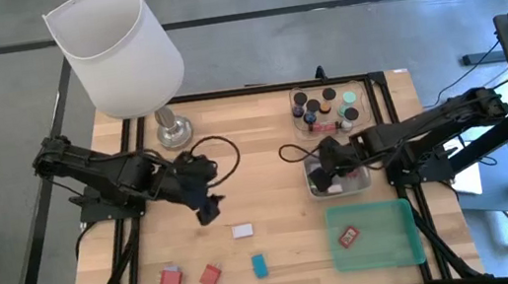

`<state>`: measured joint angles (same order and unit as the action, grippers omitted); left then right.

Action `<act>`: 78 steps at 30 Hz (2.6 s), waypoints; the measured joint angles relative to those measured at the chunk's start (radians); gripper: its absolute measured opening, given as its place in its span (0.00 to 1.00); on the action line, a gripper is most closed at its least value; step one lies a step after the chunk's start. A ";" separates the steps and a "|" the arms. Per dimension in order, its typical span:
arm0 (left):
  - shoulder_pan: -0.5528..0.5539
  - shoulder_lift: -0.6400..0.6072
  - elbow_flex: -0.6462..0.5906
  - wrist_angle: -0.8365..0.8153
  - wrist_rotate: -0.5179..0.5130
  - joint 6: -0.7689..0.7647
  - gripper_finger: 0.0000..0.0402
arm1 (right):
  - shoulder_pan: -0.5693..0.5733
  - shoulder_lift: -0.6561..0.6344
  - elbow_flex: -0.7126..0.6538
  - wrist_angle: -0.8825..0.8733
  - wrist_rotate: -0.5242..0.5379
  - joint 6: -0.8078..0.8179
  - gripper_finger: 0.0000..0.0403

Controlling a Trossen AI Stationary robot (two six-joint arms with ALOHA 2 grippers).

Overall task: Pick & Place Office items
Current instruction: Put the left red charger adapter into the white bin

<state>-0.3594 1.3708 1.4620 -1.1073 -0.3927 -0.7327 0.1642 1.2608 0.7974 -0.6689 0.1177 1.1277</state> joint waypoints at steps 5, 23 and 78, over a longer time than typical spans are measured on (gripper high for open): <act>-0.044 0.000 -0.007 -0.253 0.043 -0.284 0.77 | 0.000 0.000 0.150 0.003 0.033 -0.231 0.90; -0.408 0.008 -0.369 0.021 0.230 -0.715 0.77 | -0.026 -0.001 0.348 0.023 0.280 -0.845 0.90; -0.717 0.248 -0.373 0.244 0.218 -0.380 0.77 | -0.072 0.000 0.348 0.070 0.294 -0.612 0.90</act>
<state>-1.0767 1.6184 1.0885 -0.8634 -0.1750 -1.1127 0.0921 1.2610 1.1458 -0.5987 0.4114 0.5159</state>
